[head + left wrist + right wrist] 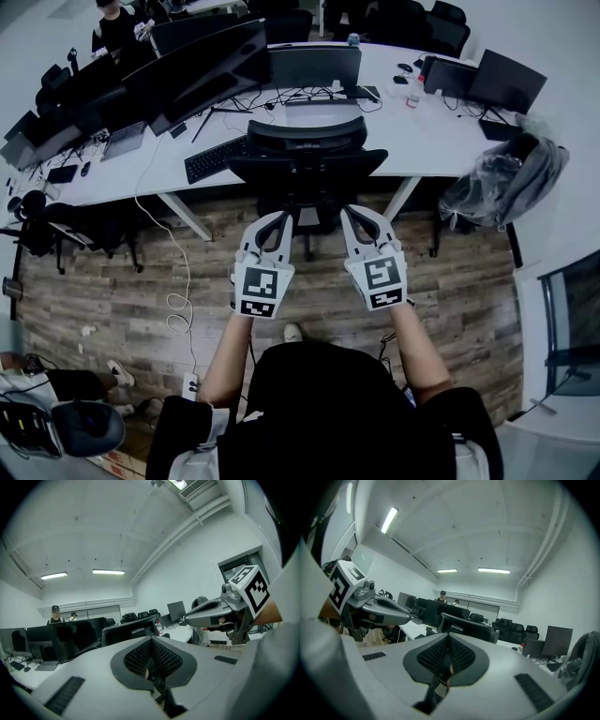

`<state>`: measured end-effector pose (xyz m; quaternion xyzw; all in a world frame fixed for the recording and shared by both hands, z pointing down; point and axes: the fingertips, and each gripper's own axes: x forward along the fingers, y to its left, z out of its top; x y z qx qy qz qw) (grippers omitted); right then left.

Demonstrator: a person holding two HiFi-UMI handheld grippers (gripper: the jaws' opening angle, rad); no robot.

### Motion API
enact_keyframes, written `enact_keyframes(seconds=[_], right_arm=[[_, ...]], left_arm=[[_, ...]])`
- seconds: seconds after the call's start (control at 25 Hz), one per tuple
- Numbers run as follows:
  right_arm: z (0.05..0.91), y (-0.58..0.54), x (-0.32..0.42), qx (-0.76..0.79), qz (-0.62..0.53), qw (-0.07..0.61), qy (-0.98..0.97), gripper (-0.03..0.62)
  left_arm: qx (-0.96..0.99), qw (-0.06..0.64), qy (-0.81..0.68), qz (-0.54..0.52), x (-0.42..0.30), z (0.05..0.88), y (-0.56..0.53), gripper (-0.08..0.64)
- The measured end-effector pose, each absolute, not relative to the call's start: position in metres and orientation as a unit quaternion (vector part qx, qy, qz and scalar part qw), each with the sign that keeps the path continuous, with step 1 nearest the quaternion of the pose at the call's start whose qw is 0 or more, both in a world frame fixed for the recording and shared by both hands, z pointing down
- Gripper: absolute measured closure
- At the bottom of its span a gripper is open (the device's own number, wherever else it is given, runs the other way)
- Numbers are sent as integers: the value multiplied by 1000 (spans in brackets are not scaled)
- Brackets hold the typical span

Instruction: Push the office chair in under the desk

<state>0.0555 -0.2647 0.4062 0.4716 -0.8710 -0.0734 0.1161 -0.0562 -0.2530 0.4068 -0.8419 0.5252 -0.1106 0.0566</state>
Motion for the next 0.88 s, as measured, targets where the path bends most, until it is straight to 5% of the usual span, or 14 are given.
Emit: enact_keyframes(seconds=[0.88], right_arm=[[413, -265, 58, 470, -75, 123, -871, 568]], left_arm=[[-840, 47, 529, -111, -56, 416, -255, 545]])
